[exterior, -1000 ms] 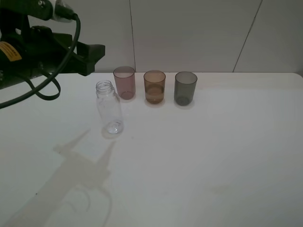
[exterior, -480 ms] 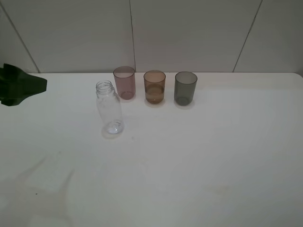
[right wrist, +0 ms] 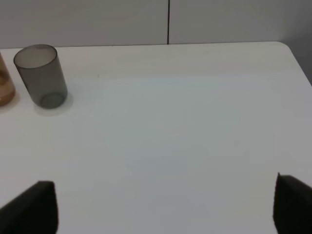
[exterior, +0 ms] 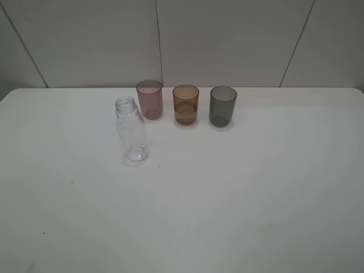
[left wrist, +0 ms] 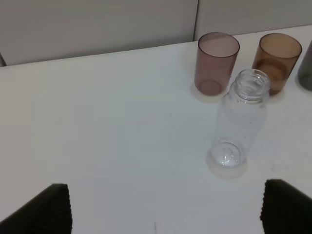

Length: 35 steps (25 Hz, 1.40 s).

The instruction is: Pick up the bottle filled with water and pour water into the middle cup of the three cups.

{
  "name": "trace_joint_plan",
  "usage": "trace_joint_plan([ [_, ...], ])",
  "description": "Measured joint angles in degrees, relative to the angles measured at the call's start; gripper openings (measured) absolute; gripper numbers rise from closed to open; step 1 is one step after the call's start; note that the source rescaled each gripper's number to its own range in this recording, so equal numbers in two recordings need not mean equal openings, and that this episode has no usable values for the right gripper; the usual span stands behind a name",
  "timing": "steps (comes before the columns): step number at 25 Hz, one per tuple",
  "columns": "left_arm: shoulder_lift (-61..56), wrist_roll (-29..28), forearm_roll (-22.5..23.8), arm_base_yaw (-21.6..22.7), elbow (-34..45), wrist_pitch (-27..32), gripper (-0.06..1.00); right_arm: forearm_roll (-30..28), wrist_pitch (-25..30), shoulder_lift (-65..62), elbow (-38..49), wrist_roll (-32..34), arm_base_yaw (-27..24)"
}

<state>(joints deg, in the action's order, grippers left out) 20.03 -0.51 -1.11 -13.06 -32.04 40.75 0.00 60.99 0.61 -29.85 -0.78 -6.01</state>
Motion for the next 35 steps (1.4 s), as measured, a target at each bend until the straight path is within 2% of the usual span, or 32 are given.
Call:
trace_joint_plan([
  [5, -6.01, -0.17, 0.00, 0.00, 0.00, 7.97, 1.00, 0.00, 0.00, 0.00, 0.00, 0.00, 0.00],
  [9, -6.41, -0.30, 0.00, 0.00, 0.00, 18.34, 1.00, 0.00, 0.00, 0.00, 0.00, 0.00, 0.00],
  [12, -7.11, -0.34, 0.00, 0.00, 0.00, 22.46, 1.00, 0.00, 0.00, 0.00, 0.00, 0.00, 0.00],
  [23, -17.61, -0.49, 0.00, 0.00, 2.56, 20.68, 1.00, 0.00, 0.00, 0.00, 0.00, 0.00, 0.00],
  [35, -20.37, -0.51, 0.21, 0.00, 3.05, 20.26, 1.00, 0.00, 0.00, 0.00, 0.00, 0.00, 0.00],
])
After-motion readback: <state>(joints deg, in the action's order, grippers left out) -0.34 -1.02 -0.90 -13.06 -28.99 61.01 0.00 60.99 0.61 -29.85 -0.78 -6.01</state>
